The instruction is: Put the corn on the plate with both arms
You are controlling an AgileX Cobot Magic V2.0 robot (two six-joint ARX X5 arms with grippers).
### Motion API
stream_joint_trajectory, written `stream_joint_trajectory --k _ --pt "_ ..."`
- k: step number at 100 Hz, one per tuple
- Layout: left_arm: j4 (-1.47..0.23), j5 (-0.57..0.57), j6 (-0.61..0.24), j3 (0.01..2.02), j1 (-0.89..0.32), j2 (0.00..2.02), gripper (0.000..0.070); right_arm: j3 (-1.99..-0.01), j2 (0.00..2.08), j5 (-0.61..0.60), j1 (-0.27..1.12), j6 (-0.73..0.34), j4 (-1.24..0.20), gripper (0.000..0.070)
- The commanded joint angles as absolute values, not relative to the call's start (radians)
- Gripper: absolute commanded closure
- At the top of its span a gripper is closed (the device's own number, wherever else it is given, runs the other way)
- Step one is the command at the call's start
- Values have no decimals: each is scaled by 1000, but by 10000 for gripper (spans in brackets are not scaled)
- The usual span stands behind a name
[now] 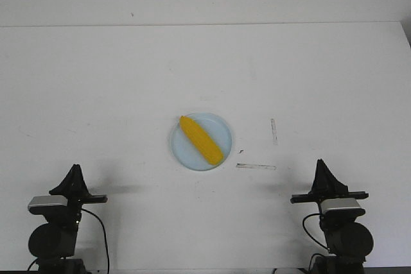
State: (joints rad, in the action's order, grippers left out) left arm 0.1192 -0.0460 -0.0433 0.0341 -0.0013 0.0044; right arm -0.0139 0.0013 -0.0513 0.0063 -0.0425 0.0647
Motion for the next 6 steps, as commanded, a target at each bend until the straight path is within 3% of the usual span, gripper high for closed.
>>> stream_joint_trajectory --k 1,6 --pt "132 -41 -45 14 0 3 699 -13 1 -52 7 -52 78 685" --pt "131 -41 -45 14 0 3 699 -13 1 -52 7 -52 78 685"
